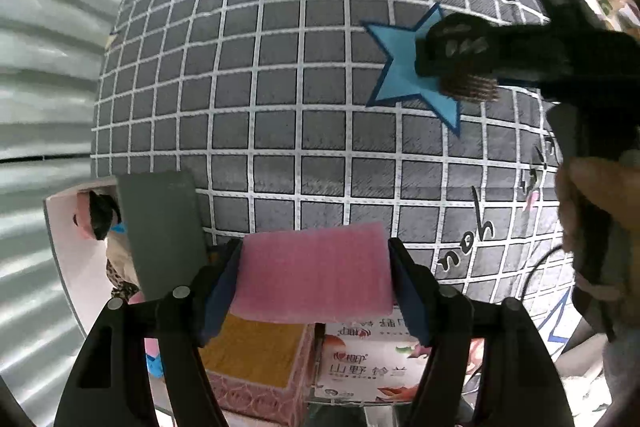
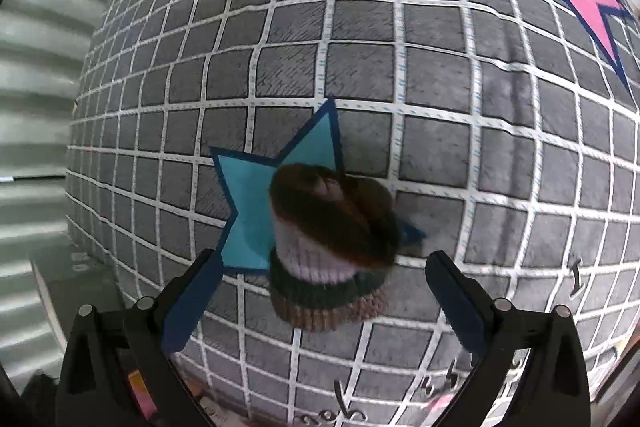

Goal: Organize soft objects
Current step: 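Grasp a pink sponge with the left tool while the right tool grasps the striped knit hat, then lift the pink sponge and knit hat and carry them over the white box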

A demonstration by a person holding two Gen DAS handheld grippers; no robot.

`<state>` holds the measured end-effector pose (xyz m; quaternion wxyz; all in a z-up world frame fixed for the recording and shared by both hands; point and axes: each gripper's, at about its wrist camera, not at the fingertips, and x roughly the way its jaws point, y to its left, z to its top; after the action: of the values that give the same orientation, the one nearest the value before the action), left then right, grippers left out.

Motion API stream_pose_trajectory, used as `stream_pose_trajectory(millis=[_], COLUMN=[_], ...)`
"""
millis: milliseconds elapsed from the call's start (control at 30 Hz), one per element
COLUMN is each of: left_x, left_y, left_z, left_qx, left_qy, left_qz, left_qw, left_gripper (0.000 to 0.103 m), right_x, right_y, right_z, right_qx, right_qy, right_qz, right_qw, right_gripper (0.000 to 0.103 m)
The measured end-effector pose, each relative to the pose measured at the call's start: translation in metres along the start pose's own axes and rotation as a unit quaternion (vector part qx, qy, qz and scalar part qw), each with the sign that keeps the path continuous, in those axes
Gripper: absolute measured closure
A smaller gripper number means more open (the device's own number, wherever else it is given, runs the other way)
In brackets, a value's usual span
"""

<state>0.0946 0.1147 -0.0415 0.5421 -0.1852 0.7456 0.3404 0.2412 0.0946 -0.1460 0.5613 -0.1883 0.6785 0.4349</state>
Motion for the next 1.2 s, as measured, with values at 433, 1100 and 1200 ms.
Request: stream_pose_trajectory(millis=[433, 1100, 1200], left_x=[-0.010, -0.018, -0.017], left_y=[-0.071, -0.090, -0.089], left_z=[-0.038, -0.077, -0.079], left_qx=[0.032, 0.091, 0.087], left_qy=[-0.061, -0.095, -0.092], left_qz=[-0.016, -0.050, -0.050], left_qw=[0.9975, 0.9901, 0.9907], left_gripper=[0.029, 0.029, 0.029], right_x=[-0.044, -0.054, -0.040], right_y=[-0.033, -0.045, -0.039], right_z=[-0.031, -0.085, -0.076], right_qx=[0.021, 0.064, 0.056], right_qy=[-0.024, -0.035, -0.027], right_qz=[0.036, 0.028, 0.034], right_qw=[0.999, 0.997, 0.997], right_gripper=[0.052, 0.023, 0.023])
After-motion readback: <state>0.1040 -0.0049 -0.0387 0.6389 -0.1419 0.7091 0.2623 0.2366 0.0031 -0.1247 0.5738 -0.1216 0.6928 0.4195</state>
